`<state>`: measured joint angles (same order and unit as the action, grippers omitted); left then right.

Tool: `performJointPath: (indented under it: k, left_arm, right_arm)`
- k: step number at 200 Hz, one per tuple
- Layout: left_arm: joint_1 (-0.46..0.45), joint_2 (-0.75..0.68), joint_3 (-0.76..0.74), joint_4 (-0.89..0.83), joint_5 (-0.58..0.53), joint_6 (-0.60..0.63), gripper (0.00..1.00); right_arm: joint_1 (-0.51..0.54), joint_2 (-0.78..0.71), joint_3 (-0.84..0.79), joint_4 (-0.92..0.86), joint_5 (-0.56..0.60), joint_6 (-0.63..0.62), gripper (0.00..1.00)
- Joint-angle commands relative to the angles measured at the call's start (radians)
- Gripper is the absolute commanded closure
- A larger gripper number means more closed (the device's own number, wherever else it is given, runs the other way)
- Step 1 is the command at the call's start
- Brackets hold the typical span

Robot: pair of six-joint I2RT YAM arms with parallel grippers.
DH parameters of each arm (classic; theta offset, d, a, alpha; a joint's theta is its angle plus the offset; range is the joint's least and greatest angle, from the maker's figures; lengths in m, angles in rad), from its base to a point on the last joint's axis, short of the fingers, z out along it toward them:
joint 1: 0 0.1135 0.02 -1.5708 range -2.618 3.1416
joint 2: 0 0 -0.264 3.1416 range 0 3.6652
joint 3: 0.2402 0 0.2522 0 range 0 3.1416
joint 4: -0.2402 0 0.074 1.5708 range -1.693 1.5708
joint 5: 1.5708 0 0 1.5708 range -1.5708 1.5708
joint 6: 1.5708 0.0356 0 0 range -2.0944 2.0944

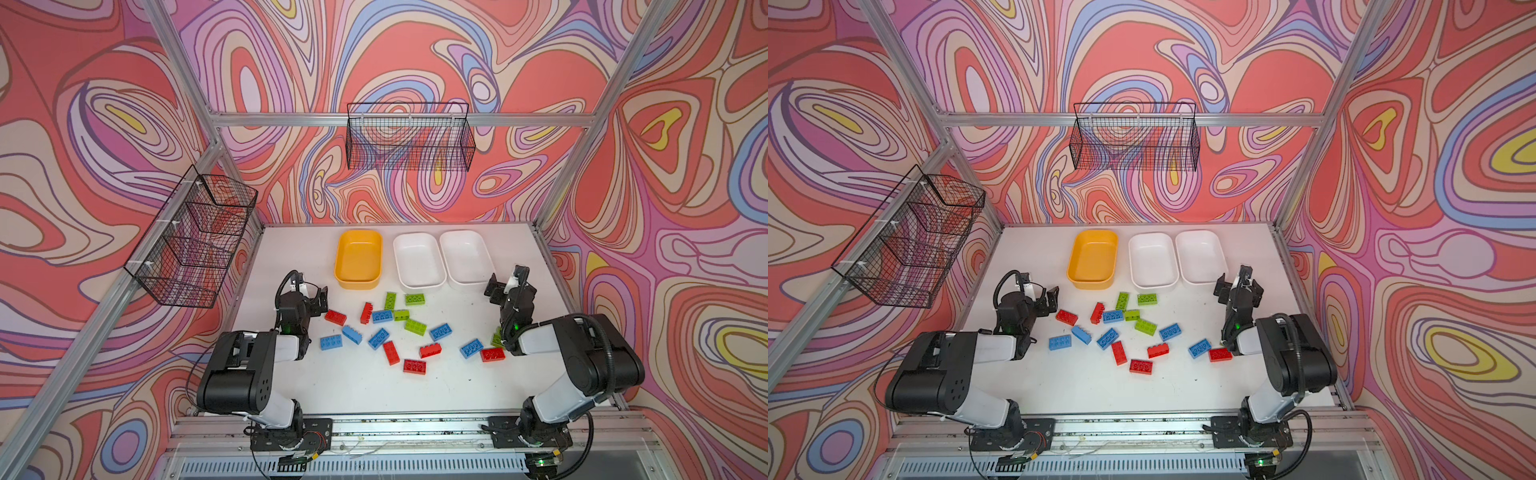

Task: Sort the legos into containers by color
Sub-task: 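Lower the right gripper onto a small lime-green brick while the left arm reaches forward, then close the right gripper on the small lime-green brick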

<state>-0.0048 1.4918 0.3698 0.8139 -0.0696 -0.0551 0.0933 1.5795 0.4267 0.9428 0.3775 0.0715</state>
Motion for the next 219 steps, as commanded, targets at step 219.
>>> performJointPath:
  k: [219]
  left_arm:
    - [-0.991, -0.088, 0.425, -0.591, -0.12, -0.168, 0.0]
  right_arm:
    - [0.101, -0.237, 0.304, -1.505, -0.009, 0.562, 0.14]
